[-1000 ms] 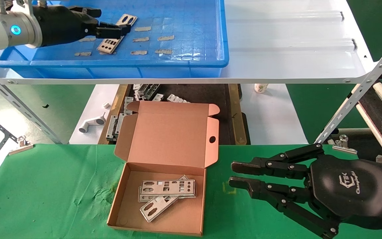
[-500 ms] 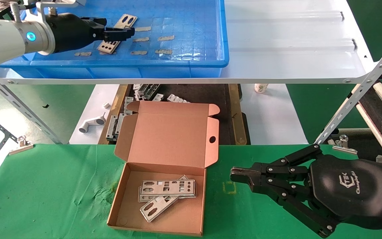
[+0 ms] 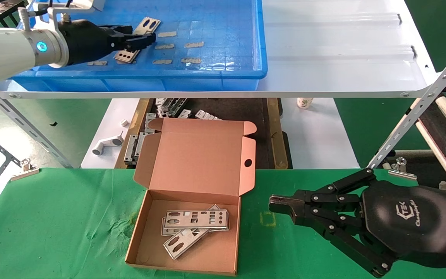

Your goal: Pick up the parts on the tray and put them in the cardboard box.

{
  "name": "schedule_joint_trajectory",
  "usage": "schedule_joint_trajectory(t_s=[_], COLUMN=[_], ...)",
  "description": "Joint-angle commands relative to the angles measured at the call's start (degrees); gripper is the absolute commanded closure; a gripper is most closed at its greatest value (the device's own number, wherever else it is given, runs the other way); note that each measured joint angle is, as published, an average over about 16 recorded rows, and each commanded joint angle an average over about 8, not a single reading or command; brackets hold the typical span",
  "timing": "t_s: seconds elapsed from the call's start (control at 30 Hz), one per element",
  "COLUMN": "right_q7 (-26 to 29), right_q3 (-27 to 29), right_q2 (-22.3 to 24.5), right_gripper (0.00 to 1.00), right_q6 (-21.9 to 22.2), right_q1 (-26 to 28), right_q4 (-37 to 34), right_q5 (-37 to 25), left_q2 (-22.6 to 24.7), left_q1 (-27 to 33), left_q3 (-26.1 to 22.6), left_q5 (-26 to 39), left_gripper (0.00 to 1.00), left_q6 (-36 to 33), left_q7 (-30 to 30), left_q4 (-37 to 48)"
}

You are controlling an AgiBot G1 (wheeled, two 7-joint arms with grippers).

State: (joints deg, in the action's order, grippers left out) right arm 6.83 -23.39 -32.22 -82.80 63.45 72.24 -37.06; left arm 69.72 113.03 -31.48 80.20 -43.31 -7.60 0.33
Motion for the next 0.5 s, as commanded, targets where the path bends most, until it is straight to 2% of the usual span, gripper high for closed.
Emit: schedule_joint_trajectory(t_s=[0.03, 0.5], right_q7=[0.0, 0.0], right_q3=[0.0, 0.0], right_q2=[0.0, 0.0], right_gripper=[1.0, 1.0], right_q6=[0.0, 0.0], right_q1=[0.0, 0.0], right_q4=[0.0, 0.0], right_q5=[0.0, 0.0], left_q2=[0.03, -0.2], left_q1=[-0.04, 0.28], left_q3=[-0.04, -0.18], left_q5=[0.06, 0.25], left_gripper=[1.0, 1.0], left_q6=[0.25, 0.55], left_q7=[-0.05, 0.4], left_q4=[-0.01, -0.49])
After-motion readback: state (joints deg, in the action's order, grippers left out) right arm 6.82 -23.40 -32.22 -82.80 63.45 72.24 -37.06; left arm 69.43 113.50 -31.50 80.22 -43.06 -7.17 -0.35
